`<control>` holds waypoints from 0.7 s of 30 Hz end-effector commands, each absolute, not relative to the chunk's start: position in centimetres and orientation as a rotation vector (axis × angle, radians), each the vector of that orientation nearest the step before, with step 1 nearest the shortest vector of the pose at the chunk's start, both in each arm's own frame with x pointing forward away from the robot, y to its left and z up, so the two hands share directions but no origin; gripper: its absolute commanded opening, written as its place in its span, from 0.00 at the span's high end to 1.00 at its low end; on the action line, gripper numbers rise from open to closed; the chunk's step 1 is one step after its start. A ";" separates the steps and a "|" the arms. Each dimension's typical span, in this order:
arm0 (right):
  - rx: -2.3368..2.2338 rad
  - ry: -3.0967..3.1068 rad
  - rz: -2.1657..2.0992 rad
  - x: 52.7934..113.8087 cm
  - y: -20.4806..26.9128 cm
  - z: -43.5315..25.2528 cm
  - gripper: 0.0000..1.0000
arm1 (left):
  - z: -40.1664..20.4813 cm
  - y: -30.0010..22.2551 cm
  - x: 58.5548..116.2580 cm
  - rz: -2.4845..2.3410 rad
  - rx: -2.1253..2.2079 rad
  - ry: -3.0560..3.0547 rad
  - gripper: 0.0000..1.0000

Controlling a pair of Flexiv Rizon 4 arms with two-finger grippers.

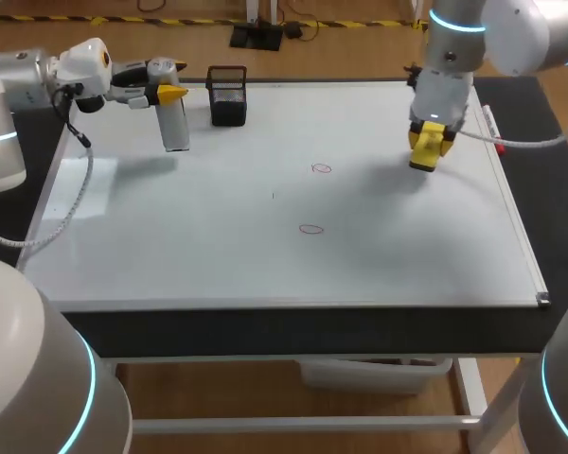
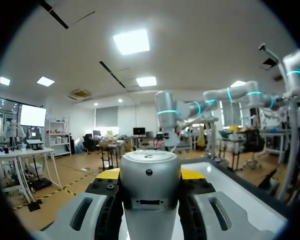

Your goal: Pick up the inspection probe, press it on each red-marked spot on the whiteboard one by one, put down the probe, pick up the eraser, and wipe off all the red marks.

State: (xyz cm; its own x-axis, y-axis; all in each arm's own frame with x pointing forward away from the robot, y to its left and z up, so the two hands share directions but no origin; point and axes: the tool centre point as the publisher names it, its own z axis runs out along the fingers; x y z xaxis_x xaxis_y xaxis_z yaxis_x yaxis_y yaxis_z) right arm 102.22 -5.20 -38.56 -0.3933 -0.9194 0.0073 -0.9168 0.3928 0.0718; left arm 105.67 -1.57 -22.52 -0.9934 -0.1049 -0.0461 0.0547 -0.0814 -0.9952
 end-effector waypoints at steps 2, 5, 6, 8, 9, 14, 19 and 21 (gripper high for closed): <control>1.742 -2.534 -0.061 102.5 -2.3 -38.3 1.00 | -22.4 -1.6 105.7 -2.232 -0.054 2.052 1.00; 1.791 -2.505 -0.071 102.4 -0.3 -38.2 1.00 | -22.4 -1.6 105.7 -2.232 -0.054 2.052 1.00; 1.803 -2.497 -0.072 102.4 0.3 -38.2 1.00 | -22.4 -1.6 105.7 -2.232 -0.054 2.052 1.00; 1.837 -2.476 -0.074 102.4 1.5 -38.1 1.00 | -22.4 -1.6 105.7 -2.232 -0.054 2.052 1.00; 1.850 -2.466 -0.075 102.4 2.2 -38.1 1.00 | -22.4 -1.6 105.7 -2.232 -0.054 2.052 1.00; 1.918 -2.419 -0.090 102.4 5.1 -38.2 1.00 | -22.4 -1.6 105.7 -2.232 -0.054 2.052 1.00; 1.979 -2.371 -0.107 102.3 8.2 -38.4 1.00 | -22.4 -1.6 105.7 -2.232 -0.054 2.052 1.00; 2.005 -2.349 -0.109 102.3 9.4 -38.5 1.00 | -22.4 -1.6 105.7 -2.232 -0.054 2.052 1.00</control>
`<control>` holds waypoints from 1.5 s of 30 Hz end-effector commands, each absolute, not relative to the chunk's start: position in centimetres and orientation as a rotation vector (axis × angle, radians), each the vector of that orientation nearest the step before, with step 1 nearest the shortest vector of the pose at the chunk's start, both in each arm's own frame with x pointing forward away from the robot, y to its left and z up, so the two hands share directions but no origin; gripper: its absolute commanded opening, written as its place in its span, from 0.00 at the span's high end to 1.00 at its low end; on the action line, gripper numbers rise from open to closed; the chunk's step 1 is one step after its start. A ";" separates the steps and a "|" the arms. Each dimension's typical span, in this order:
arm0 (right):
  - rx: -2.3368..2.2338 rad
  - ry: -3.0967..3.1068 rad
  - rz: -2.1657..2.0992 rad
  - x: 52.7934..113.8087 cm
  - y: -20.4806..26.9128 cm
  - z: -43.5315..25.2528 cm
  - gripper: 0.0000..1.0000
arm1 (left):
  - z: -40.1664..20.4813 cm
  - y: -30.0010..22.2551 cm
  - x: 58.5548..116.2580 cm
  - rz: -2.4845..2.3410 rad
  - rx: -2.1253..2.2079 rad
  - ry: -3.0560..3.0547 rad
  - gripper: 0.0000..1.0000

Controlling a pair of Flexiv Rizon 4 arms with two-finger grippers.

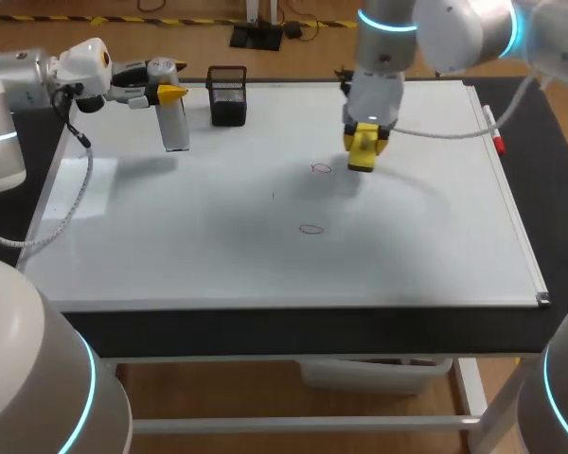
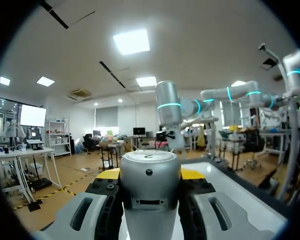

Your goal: Pick up the inspection probe, press it on each red-marked spot on the whiteboard one by one, put down the probe, pick up the eraser, and wipe off all the red marks.

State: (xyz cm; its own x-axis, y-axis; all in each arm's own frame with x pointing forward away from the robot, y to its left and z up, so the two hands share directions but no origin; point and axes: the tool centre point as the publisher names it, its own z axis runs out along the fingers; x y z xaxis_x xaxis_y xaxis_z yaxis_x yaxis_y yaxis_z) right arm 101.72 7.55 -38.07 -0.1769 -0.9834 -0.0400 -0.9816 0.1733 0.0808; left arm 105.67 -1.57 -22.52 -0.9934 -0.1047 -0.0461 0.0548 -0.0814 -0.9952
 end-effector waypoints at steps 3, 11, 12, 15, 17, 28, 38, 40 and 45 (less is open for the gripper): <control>2.040 -2.318 -0.123 102.1 11.2 -38.7 1.00 | -22.4 -1.6 105.7 -2.232 -0.054 2.052 1.00; 2.126 -2.244 -0.160 101.8 15.4 -39.4 1.00 | -22.4 -1.6 105.7 -2.232 -0.054 2.052 1.00; 2.137 -2.235 -0.162 101.8 15.8 -39.5 1.00 | -22.4 -1.6 105.7 -2.232 -0.054 2.052 1.00; 2.154 -2.218 -0.165 102.0 16.9 -39.6 1.00 | -22.4 -1.6 105.7 -2.232 -0.054 2.052 1.00; 2.168 -2.203 -0.168 102.1 17.9 -39.9 1.00 | -22.4 -1.6 105.7 -2.232 -0.054 2.052 1.00; 2.211 -2.164 -0.149 102.2 19.5 -40.9 1.00 | -22.4 -1.6 105.7 -2.232 -0.054 2.052 1.00; 2.231 -2.165 -0.136 102.2 19.4 -41.3 1.00 | -22.4 -1.6 105.7 -2.232 -0.054 2.052 1.00; 2.233 -2.166 -0.138 102.2 19.4 -41.4 1.00 | -22.4 -1.6 105.7 -2.232 -0.054 2.052 1.00; 2.229 -2.169 -0.138 102.4 19.1 -41.8 1.00 | -22.4 -1.6 105.7 -2.232 -0.054 2.052 1.00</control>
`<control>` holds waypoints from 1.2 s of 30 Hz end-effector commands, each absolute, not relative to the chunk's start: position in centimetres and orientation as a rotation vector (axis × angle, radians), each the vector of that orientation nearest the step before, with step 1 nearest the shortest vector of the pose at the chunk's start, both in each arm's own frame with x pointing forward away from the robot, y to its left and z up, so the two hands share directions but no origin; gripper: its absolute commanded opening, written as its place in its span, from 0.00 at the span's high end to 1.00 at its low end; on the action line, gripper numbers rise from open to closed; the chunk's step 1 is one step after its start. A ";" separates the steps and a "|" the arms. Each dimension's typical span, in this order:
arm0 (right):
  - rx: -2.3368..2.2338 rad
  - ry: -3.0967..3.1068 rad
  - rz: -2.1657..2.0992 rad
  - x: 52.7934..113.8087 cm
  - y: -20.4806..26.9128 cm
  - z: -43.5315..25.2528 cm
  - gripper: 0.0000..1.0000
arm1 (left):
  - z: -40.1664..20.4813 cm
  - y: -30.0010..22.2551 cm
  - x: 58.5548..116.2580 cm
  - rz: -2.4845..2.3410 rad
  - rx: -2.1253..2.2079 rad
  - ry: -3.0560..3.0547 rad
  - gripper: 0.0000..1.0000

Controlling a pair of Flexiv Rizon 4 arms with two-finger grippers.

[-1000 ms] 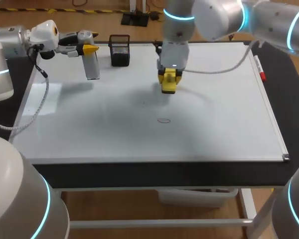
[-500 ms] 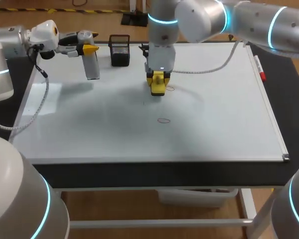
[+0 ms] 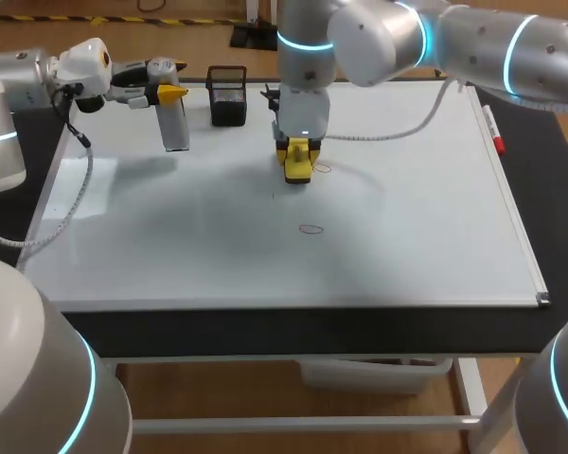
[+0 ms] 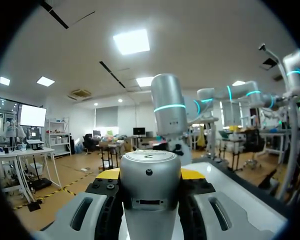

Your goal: Pick up the inspection probe, press it on each red-marked spot on the whiteboard one by one, put down the probe, pick up the eraser, and wipe off all the red marks.

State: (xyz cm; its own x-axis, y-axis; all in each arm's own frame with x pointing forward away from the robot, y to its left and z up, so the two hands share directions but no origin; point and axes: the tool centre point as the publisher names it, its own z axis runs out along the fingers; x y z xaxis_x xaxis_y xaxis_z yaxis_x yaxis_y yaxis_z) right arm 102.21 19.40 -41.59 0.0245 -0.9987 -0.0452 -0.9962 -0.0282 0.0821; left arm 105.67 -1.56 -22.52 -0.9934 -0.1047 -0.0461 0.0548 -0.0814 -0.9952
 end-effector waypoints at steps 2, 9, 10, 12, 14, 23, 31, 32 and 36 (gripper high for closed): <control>2.227 -2.169 -0.135 102.4 19.0 -42.0 1.00 | -22.4 -1.6 105.7 -2.232 -0.054 2.052 1.00; 2.222 -2.162 -0.138 102.6 18.7 -42.5 1.00 | -22.4 -1.6 105.7 -2.232 -0.054 2.052 1.00; 2.222 -2.162 -0.139 102.6 18.7 -42.6 1.00 | -22.4 -1.6 105.7 -2.232 -0.054 2.052 1.00; 2.223 -2.160 -0.139 102.6 18.6 -42.7 1.00 | -22.4 -1.6 105.7 -2.232 -0.054 2.052 1.00; 2.221 -2.158 -0.141 102.6 18.5 -42.9 1.00 | -22.4 -1.6 105.7 -2.232 -0.054 2.052 1.00; 2.189 -2.172 -0.145 102.6 17.5 -43.4 1.00 | -22.4 -1.6 105.7 -2.232 -0.054 2.052 1.00; 2.151 -2.213 -0.120 102.8 15.9 -43.3 1.00 | -22.4 -1.6 105.7 -2.232 -0.054 2.052 1.00; 2.145 -2.219 -0.121 102.8 15.7 -43.3 1.00 | -22.4 -1.6 105.7 -2.232 -0.054 2.052 1.00; 2.124 -2.240 -0.119 102.8 14.9 -43.3 1.00 | -22.4 -1.6 105.7 -2.232 -0.054 2.052 1.00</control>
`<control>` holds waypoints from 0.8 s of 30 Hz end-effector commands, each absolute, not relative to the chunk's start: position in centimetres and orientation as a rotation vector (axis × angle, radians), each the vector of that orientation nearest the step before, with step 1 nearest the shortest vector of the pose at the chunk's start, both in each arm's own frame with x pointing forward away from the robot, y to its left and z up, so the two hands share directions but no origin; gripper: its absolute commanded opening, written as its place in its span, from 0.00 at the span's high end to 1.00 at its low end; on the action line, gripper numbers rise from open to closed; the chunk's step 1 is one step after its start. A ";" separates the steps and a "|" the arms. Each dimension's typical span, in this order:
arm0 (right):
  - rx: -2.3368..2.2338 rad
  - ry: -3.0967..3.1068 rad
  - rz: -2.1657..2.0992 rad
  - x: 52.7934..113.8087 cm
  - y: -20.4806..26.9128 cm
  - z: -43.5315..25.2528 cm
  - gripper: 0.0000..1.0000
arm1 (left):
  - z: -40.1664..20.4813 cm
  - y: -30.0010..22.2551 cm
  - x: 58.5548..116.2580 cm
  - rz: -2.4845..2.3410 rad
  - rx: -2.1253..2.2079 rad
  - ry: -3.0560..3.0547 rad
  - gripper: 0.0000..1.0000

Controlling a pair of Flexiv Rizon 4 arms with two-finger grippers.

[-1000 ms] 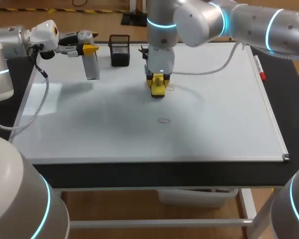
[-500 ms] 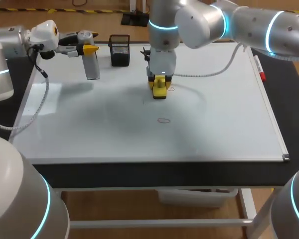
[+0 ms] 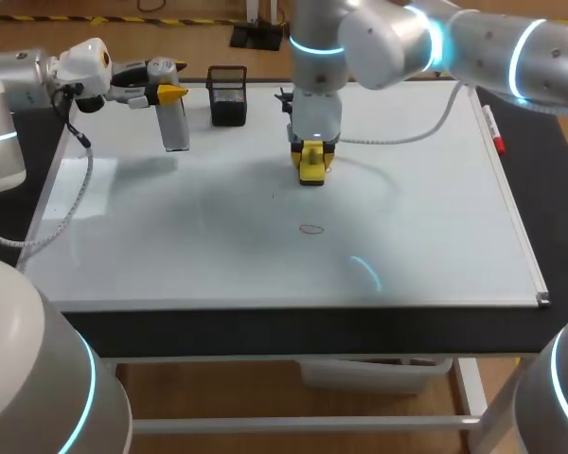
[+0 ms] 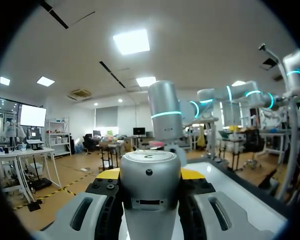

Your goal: Pick up the inspection probe, press it on each red-marked spot on the whiteboard one by one, put down the probe, pick up the eraser, and wipe off all the red marks.

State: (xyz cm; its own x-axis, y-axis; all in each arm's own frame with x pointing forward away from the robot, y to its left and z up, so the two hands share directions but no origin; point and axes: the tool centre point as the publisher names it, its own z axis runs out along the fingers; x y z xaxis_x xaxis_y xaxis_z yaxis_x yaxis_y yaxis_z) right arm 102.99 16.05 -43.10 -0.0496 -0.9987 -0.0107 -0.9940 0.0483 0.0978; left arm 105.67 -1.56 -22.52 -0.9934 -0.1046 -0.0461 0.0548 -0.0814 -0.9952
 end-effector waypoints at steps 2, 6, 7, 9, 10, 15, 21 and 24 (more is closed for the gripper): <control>2.112 -2.250 -0.117 102.8 14.5 -43.3 1.00 | -22.4 -1.6 105.7 -2.232 -0.054 2.052 1.00; 2.088 -2.271 -0.116 102.7 13.6 -43.4 1.00 | -22.4 -1.6 105.7 -2.232 -0.054 2.052 1.00; 2.081 -2.277 -0.116 102.7 13.4 -43.4 1.00 | -22.4 -1.6 105.7 -2.232 -0.054 2.052 1.00; 2.067 -2.288 -0.114 102.7 12.9 -43.4 1.00 | -22.4 -1.6 105.7 -2.232 -0.054 2.052 1.00; 2.063 -2.292 -0.113 102.7 12.7 -43.4 1.00 | -22.4 -1.6 105.7 -2.232 -0.054 2.052 1.00; 2.035 -2.311 -0.106 102.6 11.6 -43.4 1.00 | -22.4 -1.6 105.7 -2.232 -0.054 2.052 1.00; 2.016 -2.328 -0.101 102.6 10.8 -43.1 1.00 | -22.4 -1.6 105.7 -2.232 -0.054 2.052 1.00; 2.016 -2.332 -0.097 102.7 10.7 -42.8 1.00 | -22.4 -1.6 105.7 -2.232 -0.054 2.052 1.00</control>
State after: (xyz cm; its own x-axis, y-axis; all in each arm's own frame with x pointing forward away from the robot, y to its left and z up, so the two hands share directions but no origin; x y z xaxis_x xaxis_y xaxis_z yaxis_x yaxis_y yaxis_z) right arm 102.92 11.17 -43.00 -0.1463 -0.9892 0.0031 -0.9850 0.1460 0.0924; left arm 105.67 -1.56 -22.52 -0.9934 -0.1046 -0.0461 0.0548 -0.0814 -0.9952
